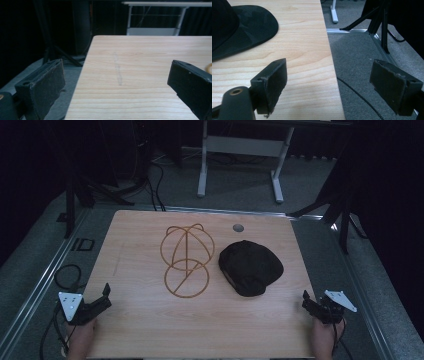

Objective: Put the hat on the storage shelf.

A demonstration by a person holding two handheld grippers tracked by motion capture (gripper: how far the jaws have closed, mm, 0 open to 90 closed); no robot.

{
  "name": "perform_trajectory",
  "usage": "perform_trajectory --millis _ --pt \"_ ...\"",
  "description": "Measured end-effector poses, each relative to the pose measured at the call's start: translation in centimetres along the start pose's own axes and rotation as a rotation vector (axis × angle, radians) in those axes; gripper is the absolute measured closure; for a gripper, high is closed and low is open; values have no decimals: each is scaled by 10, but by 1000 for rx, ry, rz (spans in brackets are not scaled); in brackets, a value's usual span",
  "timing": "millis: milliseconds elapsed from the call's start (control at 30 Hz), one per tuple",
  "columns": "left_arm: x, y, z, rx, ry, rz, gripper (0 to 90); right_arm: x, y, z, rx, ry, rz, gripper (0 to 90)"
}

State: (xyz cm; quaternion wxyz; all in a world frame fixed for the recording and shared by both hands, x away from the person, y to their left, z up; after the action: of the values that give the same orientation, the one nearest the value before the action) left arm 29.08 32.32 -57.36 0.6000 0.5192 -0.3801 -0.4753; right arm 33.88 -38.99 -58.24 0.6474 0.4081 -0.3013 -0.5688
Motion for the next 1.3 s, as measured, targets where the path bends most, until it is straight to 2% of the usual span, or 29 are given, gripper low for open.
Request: perform_trajectory --millis 67,133,233,433,467,533,633,733,767,800,967,1000,1033,1067,1133,1200,1233,1300 --pt "0 0 0 -7 -6 -1 17 -1 0 -1 -7 22 4 142" --pt "0 -1 0 -9 -3 -4 17 -1 0 -1 -7 22 4 142" --pt "1 -1 -1 -12 -16 -3 17 -1 0 -2 -18 41 -3 141" --pt "2 -1 -1 -11 -16 -3 17 -1 1 -3 -20 80 2 133" --pt "2 -1 -1 -10 -19 -6 17 -3 0 -5 -45 118 9 133" --pt "2 -1 -1 -11 -21 -5 17 -5 2 -5 -57 163 14 133" --pt "2 -1 -1 -12 -20 -3 17 -7 10 -3 -56 205 -5 133" --pt "2 -1 -1 -12 -22 -4 17 -10 20 0 -47 223 -5 133" --pt "2 -1 -1 -12 -22 -6 17 -14 30 4 -30 242 2 133" --pt "2 -1 -1 -12 -22 -6 17 -16 34 5 -27 254 1 133" --pt "2 -1 -1 -16 -20 -4 17 -37 58 13 -2 309 58 133" --pt "2 -1 -1 -15 -21 -4 17 -37 58 13 -2 309 58 133" --pt "2 -1 -1 -14 -20 -5 17 -46 65 13 -5 335 83 133" --pt "2 -1 -1 -14 -20 -5 17 -46 65 13 -5 335 83 133" --pt "2 -1 -1 -14 -20 -9 17 -59 74 13 -12 378 106 133" --pt "2 -1 -1 -15 -19 -7 17 -63 76 12 -16 391 111 133" --pt "2 -1 -1 -14 -20 -5 17 -70 80 11 -16 413 129 133" --pt "2 -1 -1 -14 -19 -6 17 -77 83 10 -13 426 139 133"
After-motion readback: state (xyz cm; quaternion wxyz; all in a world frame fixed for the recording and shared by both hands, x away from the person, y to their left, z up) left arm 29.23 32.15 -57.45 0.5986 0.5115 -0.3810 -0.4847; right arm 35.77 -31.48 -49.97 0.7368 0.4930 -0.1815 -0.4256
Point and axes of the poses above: each handheld gripper's, and its own axes: z roughly backward along the jaws, y roughly out of its top, x roughly to its right, the point moved 6 cm from there along -z, roughly forward along the jaws, and after that the axes turned 13 degrees about y, right-handed, at the moved point
